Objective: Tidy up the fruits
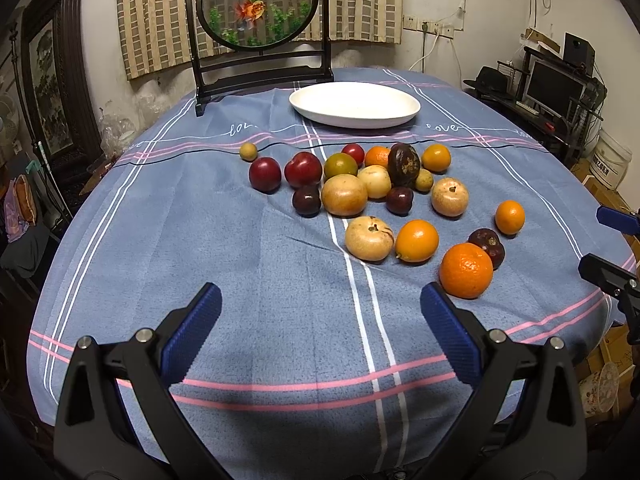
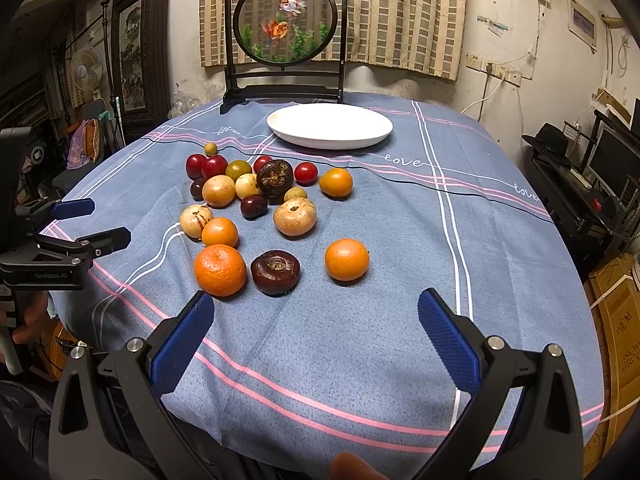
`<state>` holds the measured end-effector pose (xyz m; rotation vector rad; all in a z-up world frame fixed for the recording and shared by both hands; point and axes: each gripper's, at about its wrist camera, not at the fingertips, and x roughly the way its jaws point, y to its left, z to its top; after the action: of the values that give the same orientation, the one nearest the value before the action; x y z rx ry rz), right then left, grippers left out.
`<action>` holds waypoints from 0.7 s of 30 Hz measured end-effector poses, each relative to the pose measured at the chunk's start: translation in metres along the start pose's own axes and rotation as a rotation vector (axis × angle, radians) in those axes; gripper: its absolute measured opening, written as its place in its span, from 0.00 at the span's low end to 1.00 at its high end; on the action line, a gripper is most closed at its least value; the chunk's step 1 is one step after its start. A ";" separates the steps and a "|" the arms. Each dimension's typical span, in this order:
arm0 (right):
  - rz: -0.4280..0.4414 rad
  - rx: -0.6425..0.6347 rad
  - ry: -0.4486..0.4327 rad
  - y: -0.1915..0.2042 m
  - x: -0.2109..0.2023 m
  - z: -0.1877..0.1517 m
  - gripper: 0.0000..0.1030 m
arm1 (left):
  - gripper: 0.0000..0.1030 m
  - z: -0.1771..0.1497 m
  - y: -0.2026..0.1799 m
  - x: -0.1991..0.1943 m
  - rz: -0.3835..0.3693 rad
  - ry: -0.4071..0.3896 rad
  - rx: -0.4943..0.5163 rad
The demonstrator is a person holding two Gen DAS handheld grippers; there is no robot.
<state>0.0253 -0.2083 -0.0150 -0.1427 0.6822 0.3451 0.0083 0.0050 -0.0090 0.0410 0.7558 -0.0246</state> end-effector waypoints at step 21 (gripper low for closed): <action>0.032 -0.002 -0.009 -0.003 0.009 0.005 0.99 | 0.98 0.003 0.004 0.017 -0.015 0.033 0.000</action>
<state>0.0355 -0.2079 -0.0166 -0.1323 0.6755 0.3772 0.0228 0.0084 -0.0183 0.0361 0.7896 -0.0380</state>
